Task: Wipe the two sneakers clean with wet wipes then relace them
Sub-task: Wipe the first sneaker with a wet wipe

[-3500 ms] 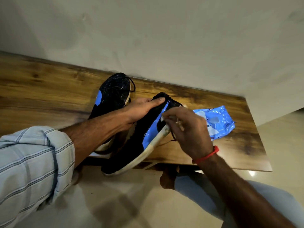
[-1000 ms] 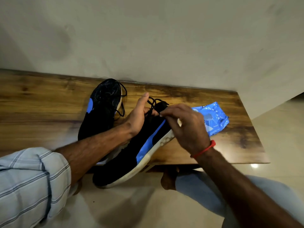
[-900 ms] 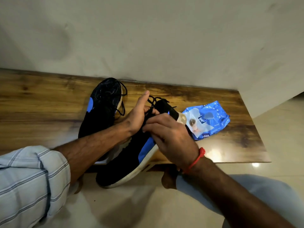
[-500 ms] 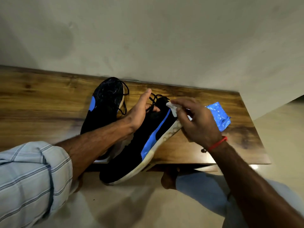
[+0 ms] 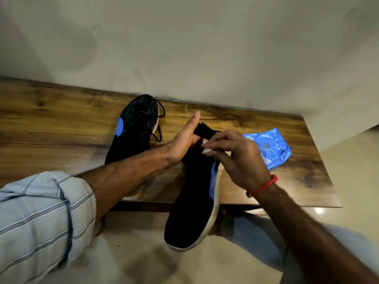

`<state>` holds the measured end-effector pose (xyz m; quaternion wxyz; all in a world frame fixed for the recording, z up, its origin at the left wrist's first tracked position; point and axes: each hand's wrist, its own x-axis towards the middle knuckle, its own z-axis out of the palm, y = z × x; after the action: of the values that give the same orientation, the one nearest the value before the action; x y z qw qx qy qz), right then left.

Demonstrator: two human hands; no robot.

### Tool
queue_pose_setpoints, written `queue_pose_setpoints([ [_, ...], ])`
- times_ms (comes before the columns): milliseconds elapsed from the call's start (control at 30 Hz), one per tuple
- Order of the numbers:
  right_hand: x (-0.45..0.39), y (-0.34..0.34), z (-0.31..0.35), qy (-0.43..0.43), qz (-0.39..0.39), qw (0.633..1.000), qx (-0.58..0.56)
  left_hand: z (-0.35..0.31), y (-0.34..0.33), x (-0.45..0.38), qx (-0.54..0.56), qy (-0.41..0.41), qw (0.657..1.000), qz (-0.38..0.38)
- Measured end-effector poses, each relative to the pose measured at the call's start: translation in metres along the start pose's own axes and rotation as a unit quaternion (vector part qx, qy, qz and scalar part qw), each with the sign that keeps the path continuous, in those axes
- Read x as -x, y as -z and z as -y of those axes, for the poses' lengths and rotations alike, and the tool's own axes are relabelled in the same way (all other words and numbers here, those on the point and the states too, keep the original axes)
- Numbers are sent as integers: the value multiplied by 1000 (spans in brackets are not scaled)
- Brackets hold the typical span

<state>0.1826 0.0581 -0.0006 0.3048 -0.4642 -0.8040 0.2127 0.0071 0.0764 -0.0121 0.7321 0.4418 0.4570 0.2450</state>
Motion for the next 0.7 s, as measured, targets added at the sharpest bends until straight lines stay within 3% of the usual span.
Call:
queue_pose_setpoints([
  [100, 11, -12, 12, 116, 39, 990, 74, 5, 3, -3, -36, 3, 999, 9],
  [233, -6, 6, -16, 35, -60, 994, 87, 6, 5, -8, -13, 13, 999, 27],
  [300, 0, 0, -5, 35, -45, 996, 72, 6, 5, -9, -1, 22, 999, 25],
  [400, 11, -15, 13, 110, 12, 992, 63, 10, 7, -11, -19, 23, 999, 13],
  [533, -7, 0, -9, 18, -55, 996, 68, 12, 10, -13, 18, 16, 1000, 18],
  [700, 15, -23, 25, 133, 46, 989, 54, 6, 8, -5, -26, 22, 999, 9],
])
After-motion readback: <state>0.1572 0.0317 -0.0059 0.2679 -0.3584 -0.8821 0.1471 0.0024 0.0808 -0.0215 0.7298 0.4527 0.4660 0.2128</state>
